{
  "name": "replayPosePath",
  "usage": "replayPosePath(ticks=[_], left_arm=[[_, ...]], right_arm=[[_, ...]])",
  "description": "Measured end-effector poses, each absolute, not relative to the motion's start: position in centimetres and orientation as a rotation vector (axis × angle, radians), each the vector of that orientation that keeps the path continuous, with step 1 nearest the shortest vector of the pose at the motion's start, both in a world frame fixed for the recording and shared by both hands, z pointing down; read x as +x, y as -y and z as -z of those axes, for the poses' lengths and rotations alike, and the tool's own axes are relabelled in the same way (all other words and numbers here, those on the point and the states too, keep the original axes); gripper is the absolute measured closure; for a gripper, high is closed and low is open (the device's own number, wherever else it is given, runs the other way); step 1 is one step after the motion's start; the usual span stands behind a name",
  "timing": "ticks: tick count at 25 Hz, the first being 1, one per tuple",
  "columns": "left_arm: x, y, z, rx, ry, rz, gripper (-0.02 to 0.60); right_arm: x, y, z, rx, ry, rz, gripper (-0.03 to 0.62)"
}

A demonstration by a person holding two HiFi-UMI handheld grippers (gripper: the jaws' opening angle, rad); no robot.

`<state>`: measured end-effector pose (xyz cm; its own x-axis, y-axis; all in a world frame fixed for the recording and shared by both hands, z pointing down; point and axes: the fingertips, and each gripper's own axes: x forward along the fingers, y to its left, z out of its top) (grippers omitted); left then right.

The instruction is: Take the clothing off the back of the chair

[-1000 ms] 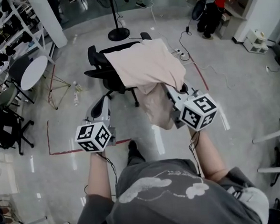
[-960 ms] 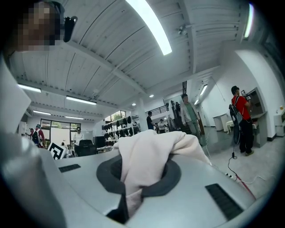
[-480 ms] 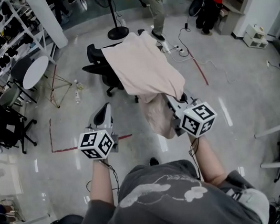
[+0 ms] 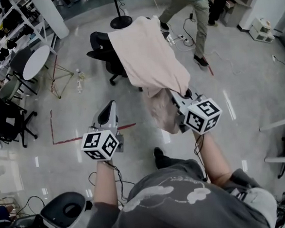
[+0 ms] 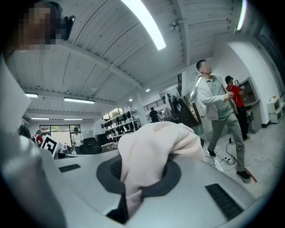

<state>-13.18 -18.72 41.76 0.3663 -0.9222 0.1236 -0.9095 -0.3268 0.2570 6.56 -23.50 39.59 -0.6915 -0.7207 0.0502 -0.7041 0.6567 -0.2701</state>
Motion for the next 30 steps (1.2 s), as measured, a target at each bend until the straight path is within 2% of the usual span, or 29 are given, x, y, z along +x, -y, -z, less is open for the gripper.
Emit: replayPosePath(ticks=[8, 17, 30], left_arm=[[-14.5, 11.6, -41.0, 2.341, 1.602, 0.064, 0.581], [-12.7, 5.0, -39.2, 2.393, 1.587, 0.084, 0.581], [-12.4, -0.4, -39.6, 2.384, 1.55, 0.061, 0.581]], right_arm=[[6.1, 15.6, -35.3, -1.205, -2.74, 0.333, 0.579], [8.5, 7.9, -32.2, -1.214, -2.709, 0.238, 0.58], [9.1, 4.0, -39.8, -1.364, -2.775, 0.536, 0.579]])
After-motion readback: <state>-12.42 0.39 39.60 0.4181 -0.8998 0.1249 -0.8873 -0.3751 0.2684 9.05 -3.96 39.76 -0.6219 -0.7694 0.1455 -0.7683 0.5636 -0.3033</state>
